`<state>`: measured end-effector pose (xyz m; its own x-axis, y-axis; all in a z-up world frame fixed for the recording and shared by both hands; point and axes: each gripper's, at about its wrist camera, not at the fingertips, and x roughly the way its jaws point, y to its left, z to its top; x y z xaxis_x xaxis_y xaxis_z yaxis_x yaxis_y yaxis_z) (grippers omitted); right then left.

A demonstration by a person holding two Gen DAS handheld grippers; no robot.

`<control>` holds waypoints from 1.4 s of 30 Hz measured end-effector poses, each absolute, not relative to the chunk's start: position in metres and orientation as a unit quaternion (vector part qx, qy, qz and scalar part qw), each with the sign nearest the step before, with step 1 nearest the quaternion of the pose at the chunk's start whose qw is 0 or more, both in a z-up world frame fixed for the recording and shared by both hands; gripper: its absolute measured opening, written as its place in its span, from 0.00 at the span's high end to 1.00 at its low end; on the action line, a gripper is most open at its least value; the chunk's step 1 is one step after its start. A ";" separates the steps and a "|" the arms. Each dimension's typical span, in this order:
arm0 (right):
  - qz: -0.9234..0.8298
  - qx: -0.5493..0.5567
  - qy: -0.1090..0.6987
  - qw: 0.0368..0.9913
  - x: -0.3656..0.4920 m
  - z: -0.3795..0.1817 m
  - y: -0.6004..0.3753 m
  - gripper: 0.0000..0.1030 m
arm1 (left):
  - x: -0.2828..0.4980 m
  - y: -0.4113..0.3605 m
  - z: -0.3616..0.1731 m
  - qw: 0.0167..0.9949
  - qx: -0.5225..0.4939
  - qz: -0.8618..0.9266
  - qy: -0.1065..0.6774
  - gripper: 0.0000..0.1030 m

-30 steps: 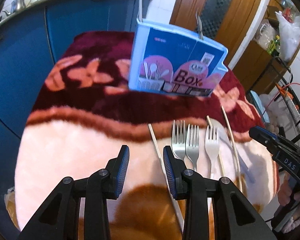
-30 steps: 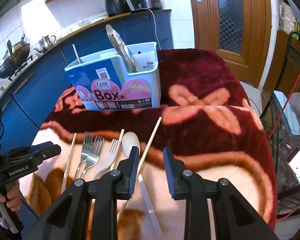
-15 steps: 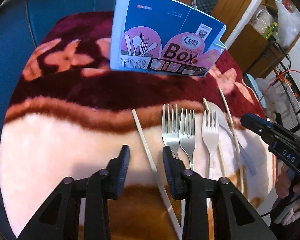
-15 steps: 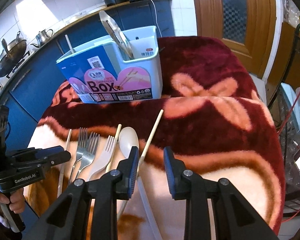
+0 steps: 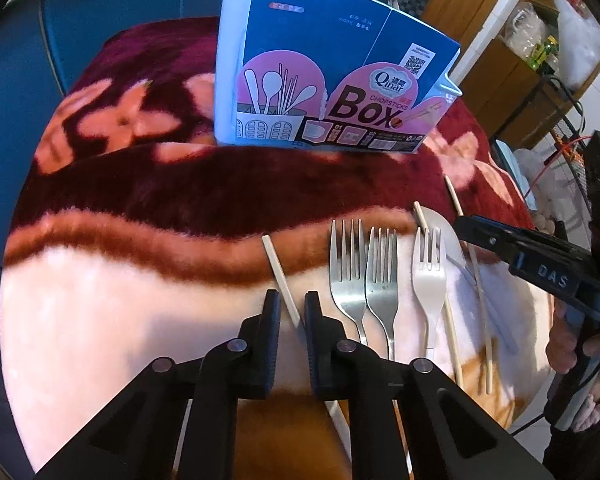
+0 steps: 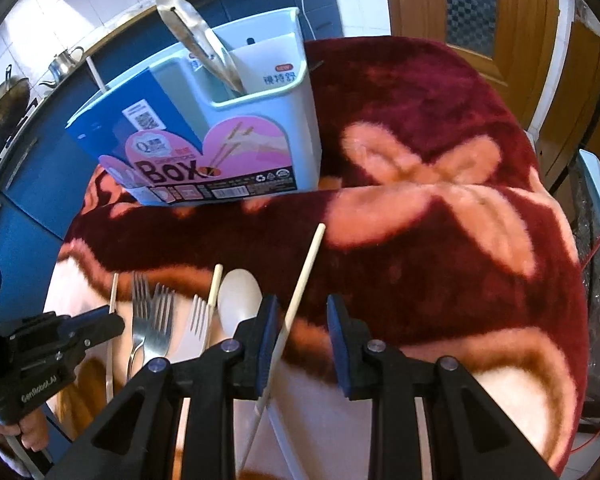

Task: Organize utensils
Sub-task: 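Move both open tools back down to the utensils on the blanket, then grasp a wooden chopstick with the left tool while the right tool grasps another chopstick, then carry both chopsticks to the holder and open both tools to drop them in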

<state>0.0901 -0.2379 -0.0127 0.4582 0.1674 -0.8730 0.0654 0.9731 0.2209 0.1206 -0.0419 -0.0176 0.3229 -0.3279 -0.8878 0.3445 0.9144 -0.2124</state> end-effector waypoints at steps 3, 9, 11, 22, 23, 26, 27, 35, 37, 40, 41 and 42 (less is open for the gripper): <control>0.031 0.112 0.526 0.842 0.095 -0.013 -0.238 0.73 | 0.121 -0.041 -0.017 0.813 0.005 -0.208 0.543 0.89; 0.023 0.099 0.529 0.843 0.097 -0.013 -0.237 0.89 | 0.120 -0.036 -0.017 0.814 -0.010 -0.210 0.541 0.96; 0.026 0.103 0.525 0.845 0.095 -0.011 -0.239 0.93 | 0.118 -0.032 -0.016 0.815 -0.017 -0.212 0.539 0.96; 0.054 0.144 0.430 0.890 0.065 0.031 -0.247 0.94 | 0.103 -0.014 0.020 0.851 -0.050 -0.226 0.471 0.96; 0.055 0.145 0.419 0.894 0.062 0.037 -0.248 0.94 | 0.100 -0.013 0.028 0.860 -0.049 -0.224 0.455 0.96; 0.061 0.151 0.382 0.910 0.054 0.053 -0.249 0.94 | 0.098 -0.011 0.047 0.882 -0.043 -0.214 0.417 0.96; 0.061 0.151 0.365 0.917 0.051 0.059 -0.249 0.94 | 0.098 -0.010 0.053 0.888 -0.045 -0.212 0.405 0.96; 0.054 0.142 0.261 0.953 0.049 0.095 -0.253 0.94 | 0.112 -0.007 0.103 0.925 -0.056 -0.201 0.318 0.96; 0.052 0.141 0.243 0.958 0.051 0.101 -0.253 0.94 | 0.118 -0.006 0.113 0.930 -0.062 -0.198 0.303 0.96; 0.054 0.142 0.227 0.962 0.059 0.105 -0.253 0.94 | 0.129 -0.005 0.130 0.935 -0.076 -0.198 0.286 0.96; 0.053 0.141 0.225 0.963 0.063 0.105 -0.253 0.94 | 0.134 -0.004 0.139 0.936 -0.081 -0.200 0.279 0.96; 0.052 0.141 0.223 0.963 0.067 0.106 -0.254 0.94 | 0.136 -0.004 0.145 0.937 -0.083 -0.201 0.275 0.96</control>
